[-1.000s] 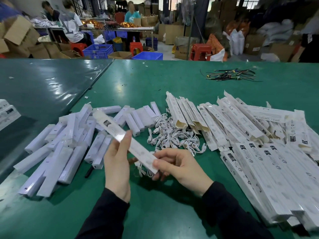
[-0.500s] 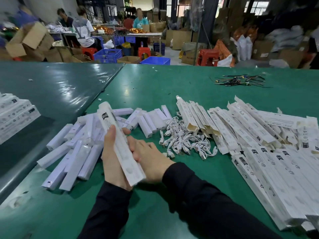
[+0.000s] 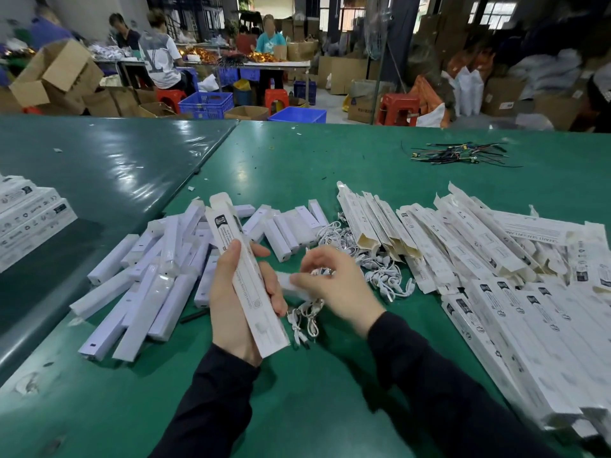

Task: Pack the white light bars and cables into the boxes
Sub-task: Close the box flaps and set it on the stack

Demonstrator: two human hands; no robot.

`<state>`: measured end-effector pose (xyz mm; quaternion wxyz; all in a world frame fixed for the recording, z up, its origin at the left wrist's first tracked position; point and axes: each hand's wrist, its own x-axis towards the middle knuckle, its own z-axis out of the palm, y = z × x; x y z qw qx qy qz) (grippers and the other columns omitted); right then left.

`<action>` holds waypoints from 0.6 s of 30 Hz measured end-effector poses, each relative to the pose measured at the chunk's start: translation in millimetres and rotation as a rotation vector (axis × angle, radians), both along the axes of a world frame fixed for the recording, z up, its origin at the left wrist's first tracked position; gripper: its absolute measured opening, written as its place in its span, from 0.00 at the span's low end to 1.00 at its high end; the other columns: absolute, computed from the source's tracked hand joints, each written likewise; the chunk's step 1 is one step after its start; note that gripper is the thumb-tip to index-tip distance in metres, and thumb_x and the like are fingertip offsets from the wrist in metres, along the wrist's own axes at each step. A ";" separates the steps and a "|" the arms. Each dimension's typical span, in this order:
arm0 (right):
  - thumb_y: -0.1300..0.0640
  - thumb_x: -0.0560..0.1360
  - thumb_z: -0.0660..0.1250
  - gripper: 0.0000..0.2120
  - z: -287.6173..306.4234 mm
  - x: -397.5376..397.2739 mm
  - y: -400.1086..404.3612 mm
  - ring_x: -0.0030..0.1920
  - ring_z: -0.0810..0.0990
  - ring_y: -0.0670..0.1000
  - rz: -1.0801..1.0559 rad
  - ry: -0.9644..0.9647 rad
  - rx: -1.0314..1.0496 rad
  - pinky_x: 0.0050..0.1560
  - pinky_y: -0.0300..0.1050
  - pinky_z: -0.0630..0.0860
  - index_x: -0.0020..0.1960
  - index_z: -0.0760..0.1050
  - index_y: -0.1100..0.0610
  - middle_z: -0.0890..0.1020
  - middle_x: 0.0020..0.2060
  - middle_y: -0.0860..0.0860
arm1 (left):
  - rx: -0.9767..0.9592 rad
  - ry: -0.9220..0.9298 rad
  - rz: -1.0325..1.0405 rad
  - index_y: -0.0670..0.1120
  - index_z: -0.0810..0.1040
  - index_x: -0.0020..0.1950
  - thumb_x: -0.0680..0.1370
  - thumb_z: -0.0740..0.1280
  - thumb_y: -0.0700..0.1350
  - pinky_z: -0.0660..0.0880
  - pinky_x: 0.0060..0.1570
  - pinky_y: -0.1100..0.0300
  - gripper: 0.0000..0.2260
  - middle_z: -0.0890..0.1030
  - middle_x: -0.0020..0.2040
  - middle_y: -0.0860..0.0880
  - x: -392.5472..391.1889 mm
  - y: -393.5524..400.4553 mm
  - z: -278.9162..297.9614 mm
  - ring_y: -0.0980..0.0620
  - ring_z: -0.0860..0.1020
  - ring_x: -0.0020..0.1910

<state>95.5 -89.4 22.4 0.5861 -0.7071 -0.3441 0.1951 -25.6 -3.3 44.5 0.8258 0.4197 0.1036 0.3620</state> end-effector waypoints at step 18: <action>0.69 0.65 0.66 0.25 13.7 9.3 -86.4 0.39 0.83 0.57 0.282 0.829 0.132 0.39 0.54 0.83 0.60 0.79 0.54 0.82 0.38 0.54 | 0.166 0.342 -0.319 0.50 0.77 0.59 0.74 0.64 0.58 0.67 0.19 0.64 0.18 0.74 0.30 0.43 18.1 -24.3 -23.3 0.50 0.67 0.17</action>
